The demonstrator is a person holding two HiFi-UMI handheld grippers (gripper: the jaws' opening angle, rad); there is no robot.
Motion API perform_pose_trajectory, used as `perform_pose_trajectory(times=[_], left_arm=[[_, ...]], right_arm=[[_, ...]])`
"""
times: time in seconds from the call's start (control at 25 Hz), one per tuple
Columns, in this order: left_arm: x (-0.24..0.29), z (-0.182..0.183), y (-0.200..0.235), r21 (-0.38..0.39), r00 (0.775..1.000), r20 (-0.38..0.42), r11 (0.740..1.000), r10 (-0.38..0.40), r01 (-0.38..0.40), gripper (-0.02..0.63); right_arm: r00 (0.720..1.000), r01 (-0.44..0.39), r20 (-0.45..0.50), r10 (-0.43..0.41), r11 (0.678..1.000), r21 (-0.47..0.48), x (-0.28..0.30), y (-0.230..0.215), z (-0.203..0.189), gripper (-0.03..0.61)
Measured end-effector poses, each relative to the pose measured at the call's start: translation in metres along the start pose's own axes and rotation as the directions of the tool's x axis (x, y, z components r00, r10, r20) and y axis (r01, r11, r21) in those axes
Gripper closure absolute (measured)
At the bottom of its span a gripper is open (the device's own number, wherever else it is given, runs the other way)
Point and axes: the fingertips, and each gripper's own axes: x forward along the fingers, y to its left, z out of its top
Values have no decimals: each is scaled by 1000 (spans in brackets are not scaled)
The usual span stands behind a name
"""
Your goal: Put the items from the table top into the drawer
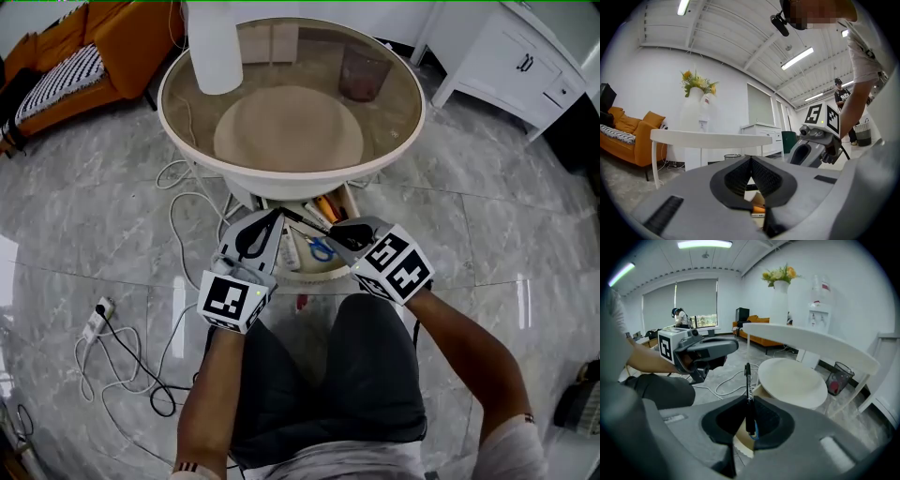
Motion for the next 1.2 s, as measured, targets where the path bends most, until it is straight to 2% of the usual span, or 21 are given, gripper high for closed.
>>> perform_pose_trajectory(times=[0.32,0.52,0.72,1.04,1.2], left_arm=[[38,-25,12,-26,1000,10,1000,-3,3,614],[52,-37,20,-53,1000,25,999,7,-6,614],[50,-57,13,-42,1000,12,999,-3,4,614],[50,-84,2,-50,999,-33,998,-29,27,614],[49,-84,2,-68,1000,-18,997,-23,22,614]], right_arm=[[997,37,-73,-31,996,84,57,-26,-53,531],[992,60,-119,-49,994,95,90,-36,-70,531],[985,69,-165,-48,990,126,115,-39,-84,531],[962,68,-271,-33,990,123,132,-44,-105,531],[944,116,-324,-66,984,138,139,-56,-114,531]])
